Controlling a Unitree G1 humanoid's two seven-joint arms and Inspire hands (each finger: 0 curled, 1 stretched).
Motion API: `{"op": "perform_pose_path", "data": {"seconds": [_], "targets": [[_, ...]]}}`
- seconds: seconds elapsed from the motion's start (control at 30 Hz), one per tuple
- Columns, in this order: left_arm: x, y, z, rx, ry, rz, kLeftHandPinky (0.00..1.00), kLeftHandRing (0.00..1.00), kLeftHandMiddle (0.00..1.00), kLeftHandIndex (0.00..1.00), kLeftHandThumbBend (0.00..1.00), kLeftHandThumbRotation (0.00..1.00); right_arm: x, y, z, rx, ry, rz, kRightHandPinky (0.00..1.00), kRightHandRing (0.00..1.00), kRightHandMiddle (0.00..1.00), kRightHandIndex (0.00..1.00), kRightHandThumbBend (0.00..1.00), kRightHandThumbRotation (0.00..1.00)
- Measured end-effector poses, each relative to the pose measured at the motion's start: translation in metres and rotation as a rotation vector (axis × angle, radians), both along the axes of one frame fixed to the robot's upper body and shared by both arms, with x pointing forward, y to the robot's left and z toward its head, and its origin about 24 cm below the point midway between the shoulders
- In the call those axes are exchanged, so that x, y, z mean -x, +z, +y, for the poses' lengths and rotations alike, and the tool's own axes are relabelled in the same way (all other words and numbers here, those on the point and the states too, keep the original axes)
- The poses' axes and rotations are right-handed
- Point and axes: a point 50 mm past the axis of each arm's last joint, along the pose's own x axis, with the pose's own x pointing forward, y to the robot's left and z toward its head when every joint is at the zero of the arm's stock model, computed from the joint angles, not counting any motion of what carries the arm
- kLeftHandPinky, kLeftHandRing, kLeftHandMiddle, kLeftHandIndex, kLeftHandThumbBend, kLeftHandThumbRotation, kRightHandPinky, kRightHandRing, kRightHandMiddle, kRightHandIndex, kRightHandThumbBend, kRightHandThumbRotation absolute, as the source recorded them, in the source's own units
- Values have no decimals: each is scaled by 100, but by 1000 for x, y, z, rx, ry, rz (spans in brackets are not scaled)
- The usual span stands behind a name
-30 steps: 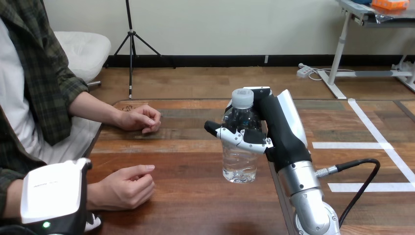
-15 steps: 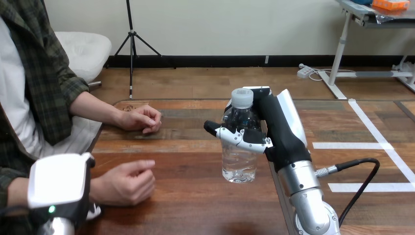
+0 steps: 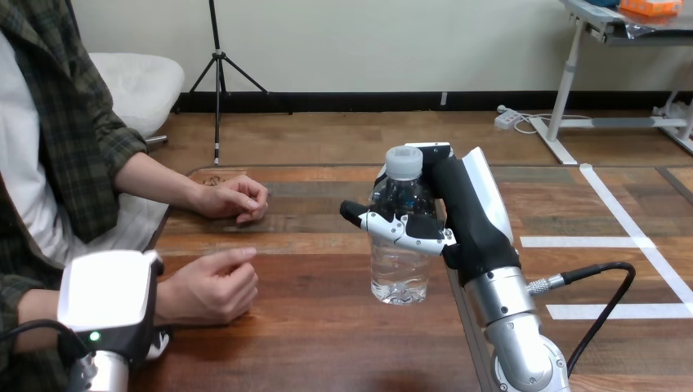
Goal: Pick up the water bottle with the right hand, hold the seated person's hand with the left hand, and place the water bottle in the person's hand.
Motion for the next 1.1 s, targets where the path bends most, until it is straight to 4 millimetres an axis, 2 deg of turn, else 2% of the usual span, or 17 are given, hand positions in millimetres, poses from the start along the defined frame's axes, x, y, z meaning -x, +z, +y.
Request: {"op": "perform_pose_path", "data": {"seconds": [1.1], "targets": [[-4,-5,-1,-3,-38,65,71,73,76,74,85,0,1,2,-2,-9,5,-7,0,2,2,0,32,0]]}}
